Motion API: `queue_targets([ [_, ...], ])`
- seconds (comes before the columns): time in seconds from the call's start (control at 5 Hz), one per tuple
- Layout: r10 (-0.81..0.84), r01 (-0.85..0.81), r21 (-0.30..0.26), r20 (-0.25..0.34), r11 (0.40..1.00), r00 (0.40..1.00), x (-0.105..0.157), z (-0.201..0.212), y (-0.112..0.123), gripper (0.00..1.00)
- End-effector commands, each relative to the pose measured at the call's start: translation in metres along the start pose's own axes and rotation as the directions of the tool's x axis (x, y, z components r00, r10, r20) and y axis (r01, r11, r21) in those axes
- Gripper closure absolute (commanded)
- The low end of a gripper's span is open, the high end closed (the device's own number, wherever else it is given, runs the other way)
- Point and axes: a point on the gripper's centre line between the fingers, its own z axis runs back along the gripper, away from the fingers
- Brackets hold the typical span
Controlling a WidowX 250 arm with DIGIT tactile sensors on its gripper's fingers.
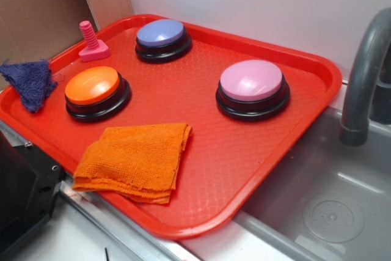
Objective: Push the orange button.
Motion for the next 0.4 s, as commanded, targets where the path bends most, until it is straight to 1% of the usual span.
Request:
queue_targets([
  [0.0,0.0,0.0,0.0,0.0,1.0,1.0,0.0,0.0,0.0,0.0],
  [0.2,0.09,-0.089,0.014,-0.036,0.996,0.995,0.031,-0.03,0.032,0.0],
])
